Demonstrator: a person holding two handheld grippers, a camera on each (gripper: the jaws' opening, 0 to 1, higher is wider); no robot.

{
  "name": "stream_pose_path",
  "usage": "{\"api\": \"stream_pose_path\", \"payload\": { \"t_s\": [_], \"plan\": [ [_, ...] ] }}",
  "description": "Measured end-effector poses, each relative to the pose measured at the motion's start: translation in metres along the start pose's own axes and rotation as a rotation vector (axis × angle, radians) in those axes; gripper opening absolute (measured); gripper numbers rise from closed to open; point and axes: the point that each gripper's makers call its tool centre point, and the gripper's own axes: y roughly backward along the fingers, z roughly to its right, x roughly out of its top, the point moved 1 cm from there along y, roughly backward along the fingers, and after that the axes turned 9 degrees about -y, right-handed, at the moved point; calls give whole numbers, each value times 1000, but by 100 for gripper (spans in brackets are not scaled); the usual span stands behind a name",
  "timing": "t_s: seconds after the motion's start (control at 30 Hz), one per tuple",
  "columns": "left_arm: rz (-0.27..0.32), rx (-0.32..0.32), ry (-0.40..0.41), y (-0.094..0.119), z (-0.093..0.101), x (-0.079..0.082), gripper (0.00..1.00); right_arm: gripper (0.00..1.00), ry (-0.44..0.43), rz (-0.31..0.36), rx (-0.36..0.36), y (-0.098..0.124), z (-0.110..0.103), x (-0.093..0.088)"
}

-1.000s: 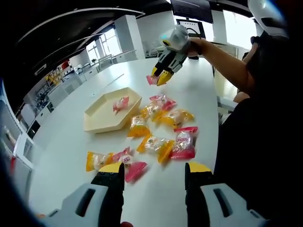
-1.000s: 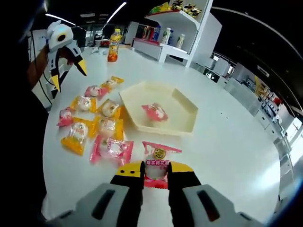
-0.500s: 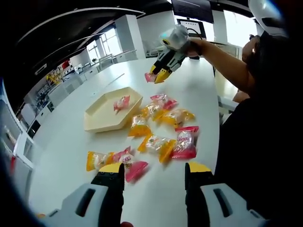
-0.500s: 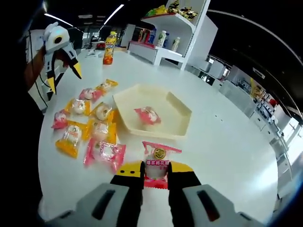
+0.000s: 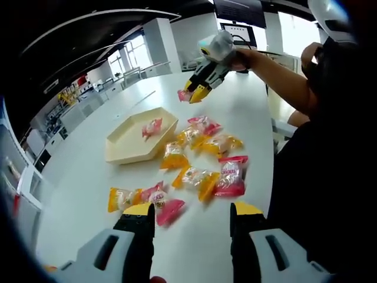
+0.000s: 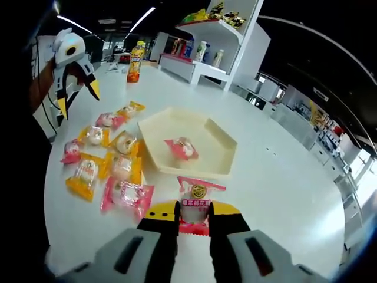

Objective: Pick up the marshmallows scattered on the table and place them into the bowl on the table

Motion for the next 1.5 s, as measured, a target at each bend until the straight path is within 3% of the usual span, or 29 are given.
{"api": "stream_pose_path", "payload": {
  "t_s": [1.1, 1.5],
  "plan": [
    [2, 10, -4, 3, -2, 1, 50, 19, 20, 73, -26, -5, 2, 14],
    [7, 14, -5, 4, -2, 2, 50, 19, 20, 124, 18, -3, -14, 32]
  ]
}}
